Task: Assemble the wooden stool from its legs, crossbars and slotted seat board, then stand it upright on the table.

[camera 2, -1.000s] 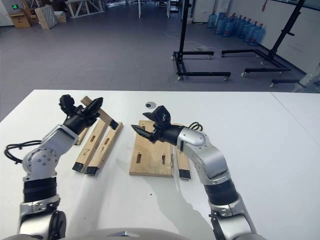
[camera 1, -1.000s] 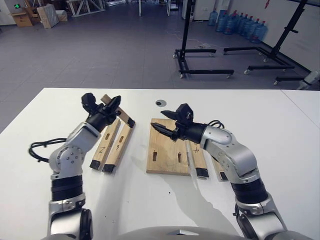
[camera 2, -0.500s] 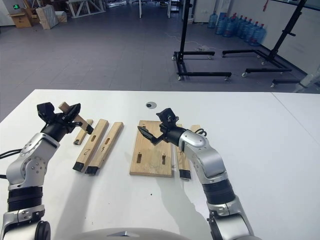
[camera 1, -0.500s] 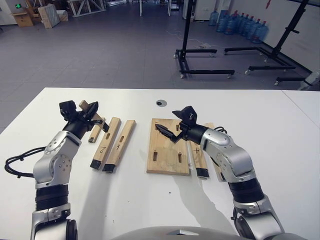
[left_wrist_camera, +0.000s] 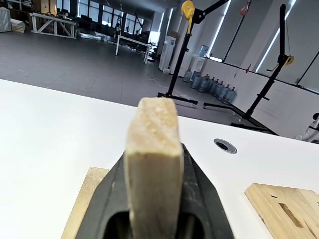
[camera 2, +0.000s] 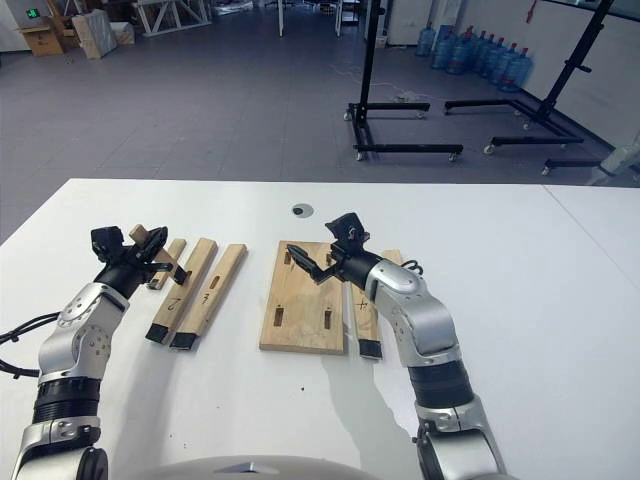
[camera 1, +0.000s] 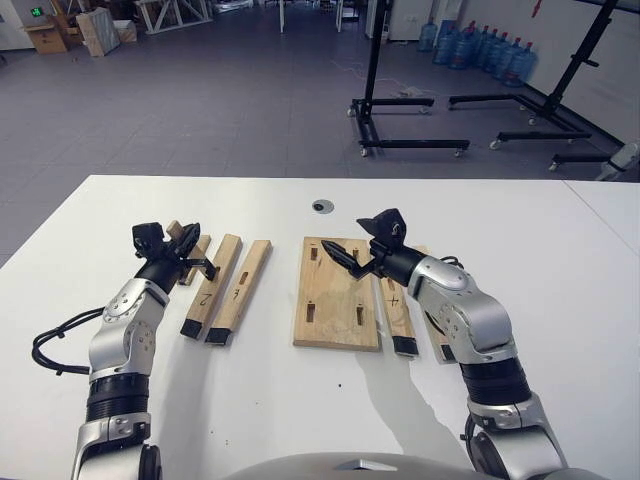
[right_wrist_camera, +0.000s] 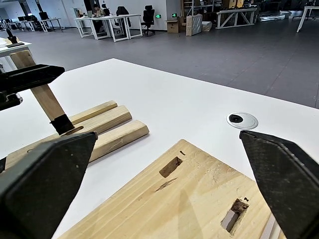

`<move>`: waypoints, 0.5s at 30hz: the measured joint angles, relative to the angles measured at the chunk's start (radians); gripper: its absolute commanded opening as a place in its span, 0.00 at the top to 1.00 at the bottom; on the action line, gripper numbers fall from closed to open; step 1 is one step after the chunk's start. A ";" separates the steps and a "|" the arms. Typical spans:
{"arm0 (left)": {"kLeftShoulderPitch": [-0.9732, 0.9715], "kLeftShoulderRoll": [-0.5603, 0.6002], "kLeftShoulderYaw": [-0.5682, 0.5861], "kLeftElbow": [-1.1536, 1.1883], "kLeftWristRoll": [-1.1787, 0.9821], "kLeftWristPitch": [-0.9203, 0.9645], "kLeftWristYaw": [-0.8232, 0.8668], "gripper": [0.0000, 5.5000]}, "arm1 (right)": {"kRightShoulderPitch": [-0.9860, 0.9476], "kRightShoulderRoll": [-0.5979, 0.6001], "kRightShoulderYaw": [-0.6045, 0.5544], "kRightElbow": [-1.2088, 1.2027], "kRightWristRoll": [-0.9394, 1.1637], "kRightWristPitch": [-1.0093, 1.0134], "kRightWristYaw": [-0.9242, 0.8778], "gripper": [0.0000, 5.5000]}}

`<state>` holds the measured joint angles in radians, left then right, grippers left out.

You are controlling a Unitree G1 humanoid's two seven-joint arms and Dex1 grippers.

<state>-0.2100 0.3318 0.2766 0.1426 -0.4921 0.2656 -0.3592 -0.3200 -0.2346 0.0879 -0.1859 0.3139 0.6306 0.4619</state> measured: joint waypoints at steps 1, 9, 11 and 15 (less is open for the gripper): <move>0.000 -0.003 0.000 0.003 0.000 -0.002 0.000 0.93 | 0.000 0.001 0.000 0.002 0.000 0.000 0.000 0.05; -0.027 -0.027 -0.007 0.030 0.037 -0.037 0.000 0.93 | 0.000 0.004 0.017 0.005 0.000 0.000 0.001 0.05; -0.027 -0.032 -0.009 0.045 0.045 -0.046 -0.001 0.93 | 0.000 0.005 0.020 0.005 0.000 0.000 0.001 0.05; -0.030 -0.032 -0.009 0.065 0.065 -0.069 -0.010 0.93 | 0.000 0.005 0.022 0.007 0.000 0.000 0.001 0.05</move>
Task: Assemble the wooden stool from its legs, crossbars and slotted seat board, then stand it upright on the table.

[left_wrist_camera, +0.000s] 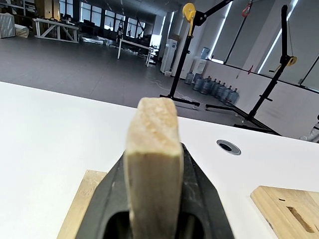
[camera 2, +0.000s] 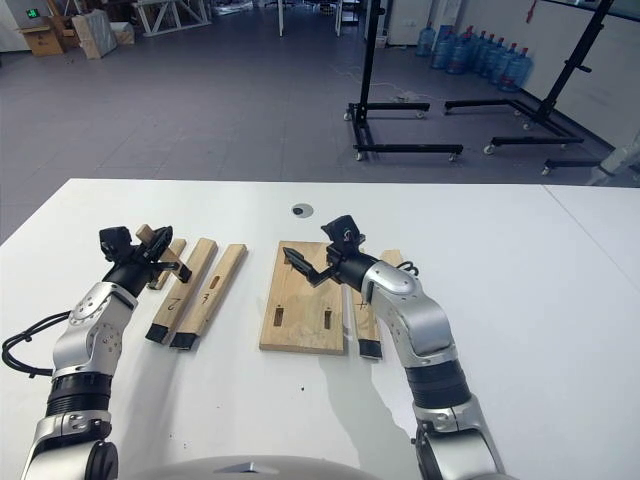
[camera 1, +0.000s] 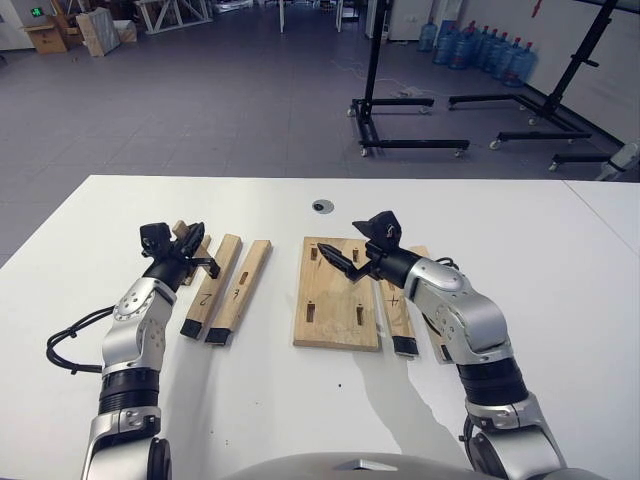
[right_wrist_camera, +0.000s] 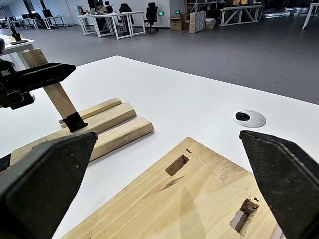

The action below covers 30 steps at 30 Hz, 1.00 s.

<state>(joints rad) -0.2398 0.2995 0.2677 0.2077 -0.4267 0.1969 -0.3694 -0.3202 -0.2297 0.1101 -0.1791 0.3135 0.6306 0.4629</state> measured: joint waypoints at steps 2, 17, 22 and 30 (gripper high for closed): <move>0.000 -0.001 0.000 0.005 0.002 -0.008 -0.002 0.93 | -0.001 0.000 0.000 0.001 0.000 0.000 0.000 0.05; 0.008 -0.008 -0.088 0.052 0.132 -0.161 -0.022 0.93 | -0.004 -0.001 0.000 0.009 0.000 0.000 0.002 0.05; 0.035 -0.008 -0.122 0.061 0.175 -0.235 -0.033 0.93 | 0.001 -0.001 0.008 0.000 -0.001 0.000 0.001 0.05; 0.037 -0.006 -0.153 0.103 0.199 -0.271 -0.053 0.93 | 0.001 0.003 0.018 0.001 -0.003 0.000 -0.002 0.05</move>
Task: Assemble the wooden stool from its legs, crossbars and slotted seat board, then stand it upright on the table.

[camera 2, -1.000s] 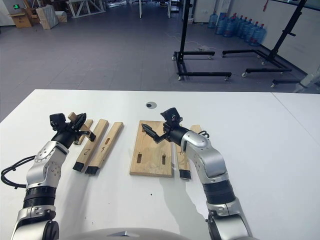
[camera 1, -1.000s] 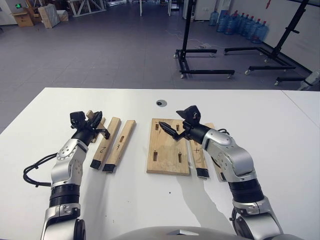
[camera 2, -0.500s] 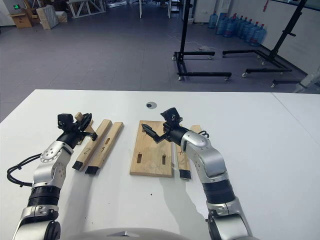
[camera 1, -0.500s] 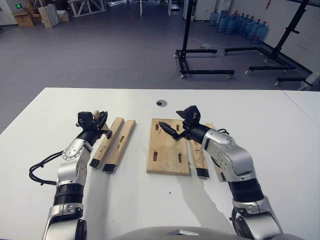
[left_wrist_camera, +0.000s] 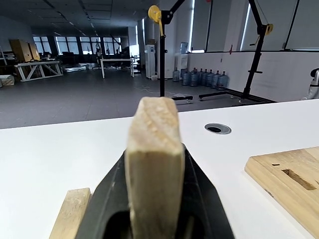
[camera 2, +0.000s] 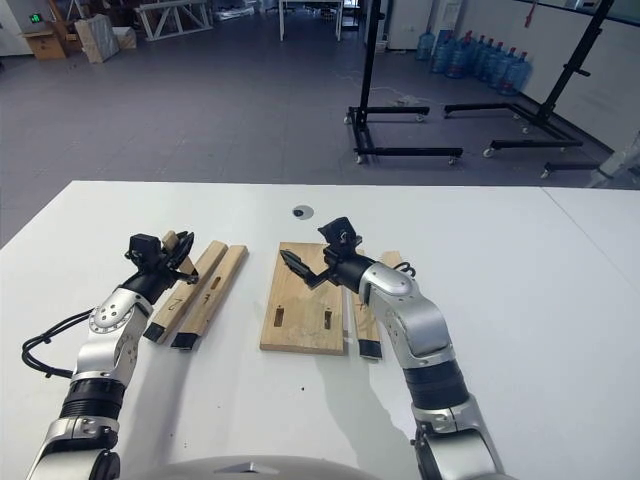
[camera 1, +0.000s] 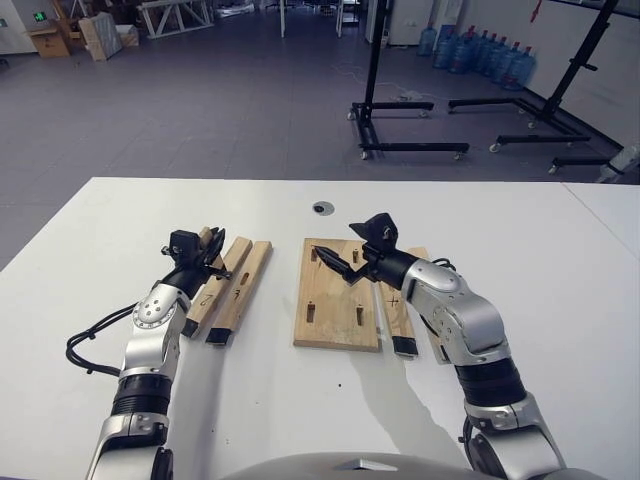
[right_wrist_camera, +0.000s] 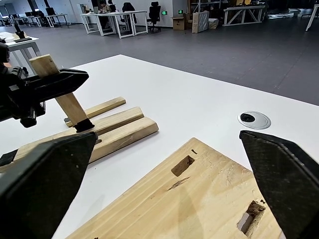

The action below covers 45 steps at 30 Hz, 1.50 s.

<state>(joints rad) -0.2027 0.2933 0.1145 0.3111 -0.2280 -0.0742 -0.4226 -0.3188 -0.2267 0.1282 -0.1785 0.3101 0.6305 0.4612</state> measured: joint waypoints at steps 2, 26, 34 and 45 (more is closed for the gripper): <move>-0.001 -0.001 -0.003 0.016 0.003 -0.015 -0.001 0.93 | 0.000 0.001 0.000 0.001 0.000 0.000 0.000 0.05; 0.007 0.016 0.056 -0.322 -0.039 0.239 0.073 0.53 | -0.001 0.009 -0.001 0.019 -0.009 -0.012 -0.002 0.05; -0.239 0.112 0.105 -0.720 -0.200 0.660 0.165 0.53 | -0.001 0.024 -0.001 0.017 -0.009 -0.012 -0.011 0.05; -0.375 0.112 0.029 -0.532 -0.140 0.803 0.227 0.53 | -0.016 0.030 0.000 0.025 -0.015 -0.012 -0.010 0.05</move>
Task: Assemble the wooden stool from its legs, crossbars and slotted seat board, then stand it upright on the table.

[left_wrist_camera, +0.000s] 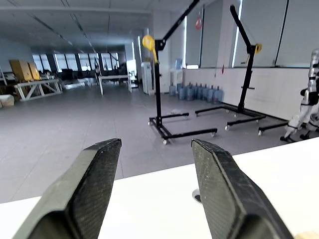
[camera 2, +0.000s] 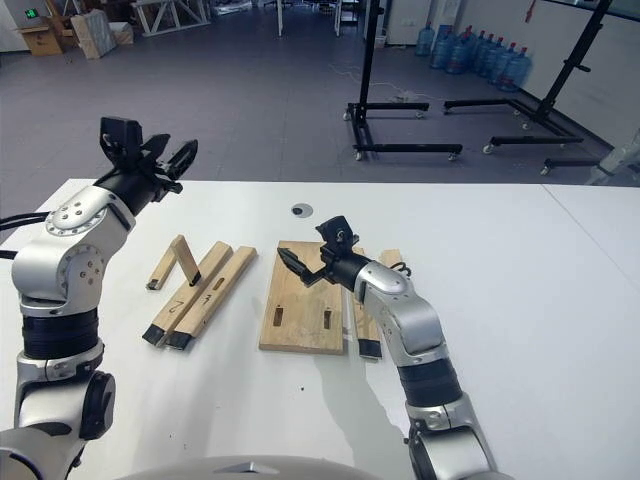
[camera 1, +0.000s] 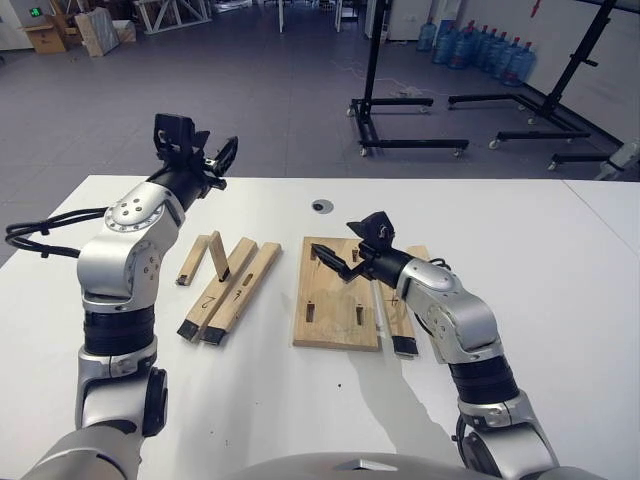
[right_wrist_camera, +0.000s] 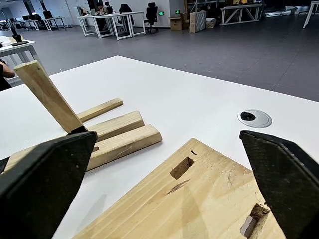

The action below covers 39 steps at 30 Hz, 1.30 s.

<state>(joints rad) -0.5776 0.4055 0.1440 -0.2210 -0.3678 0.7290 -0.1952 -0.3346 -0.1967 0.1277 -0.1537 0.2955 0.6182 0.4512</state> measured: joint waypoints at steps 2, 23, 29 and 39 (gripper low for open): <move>0.052 -0.023 -0.040 0.040 0.028 -0.040 -0.012 0.53 | -0.001 0.000 0.000 0.001 -0.001 0.000 0.001 0.05; -0.175 -0.002 0.302 -0.221 -0.424 0.134 0.164 0.53 | 0.008 -0.024 -0.025 -0.011 -0.001 -0.005 0.000 0.05; -0.054 0.154 0.476 -0.285 -0.752 0.489 0.318 0.50 | 0.076 -0.060 -0.089 -0.069 0.000 -0.011 -0.013 0.05; 0.461 0.349 0.428 -0.401 -0.761 0.522 -0.036 0.23 | 0.100 -0.092 -0.135 -0.091 0.001 -0.011 -0.032 0.05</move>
<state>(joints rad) -0.1169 0.7541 0.5719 -0.6220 -1.1287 1.2509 -0.2310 -0.2345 -0.2887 -0.0071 -0.2451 0.2963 0.6071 0.4195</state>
